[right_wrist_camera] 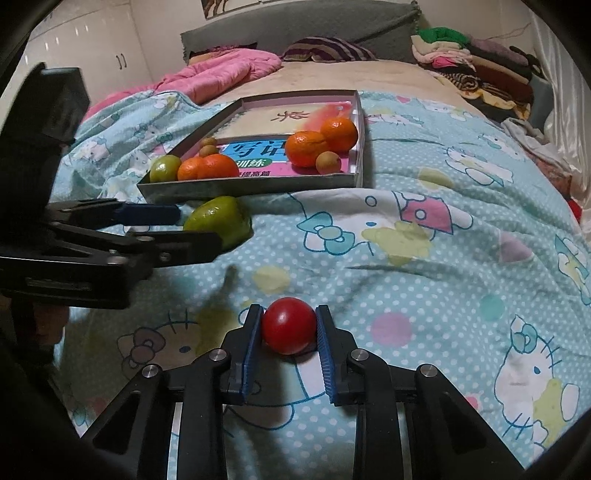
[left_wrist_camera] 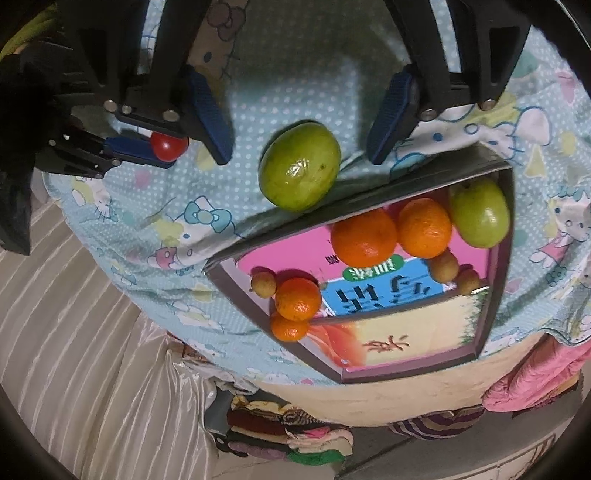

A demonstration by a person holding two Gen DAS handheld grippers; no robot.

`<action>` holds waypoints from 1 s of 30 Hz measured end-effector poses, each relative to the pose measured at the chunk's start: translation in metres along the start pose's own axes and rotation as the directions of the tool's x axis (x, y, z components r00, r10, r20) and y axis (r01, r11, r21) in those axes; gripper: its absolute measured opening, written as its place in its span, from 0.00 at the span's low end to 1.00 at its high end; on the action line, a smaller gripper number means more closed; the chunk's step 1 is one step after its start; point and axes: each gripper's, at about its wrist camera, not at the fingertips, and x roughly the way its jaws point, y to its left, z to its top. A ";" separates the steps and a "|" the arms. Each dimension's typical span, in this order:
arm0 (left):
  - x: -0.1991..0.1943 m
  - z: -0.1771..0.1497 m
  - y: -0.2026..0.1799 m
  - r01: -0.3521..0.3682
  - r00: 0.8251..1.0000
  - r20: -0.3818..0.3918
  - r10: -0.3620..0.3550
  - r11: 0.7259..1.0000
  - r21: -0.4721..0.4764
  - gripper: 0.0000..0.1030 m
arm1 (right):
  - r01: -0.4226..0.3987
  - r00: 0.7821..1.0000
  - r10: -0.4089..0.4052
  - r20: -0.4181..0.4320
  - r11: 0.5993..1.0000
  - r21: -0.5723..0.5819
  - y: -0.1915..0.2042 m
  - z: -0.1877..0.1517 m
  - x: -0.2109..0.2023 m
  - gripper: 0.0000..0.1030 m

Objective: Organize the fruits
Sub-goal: 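Grasp the red tomato with the right tool while the left tool grasps the green citrus, then lift and carry the tomato and green citrus over the tray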

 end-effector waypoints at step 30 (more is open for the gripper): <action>-0.067 0.027 0.034 0.011 0.992 0.124 -0.002 0.997 -0.073 0.46 | -0.037 0.994 0.035 0.107 0.999 0.012 -0.002 0.014 -0.023 0.28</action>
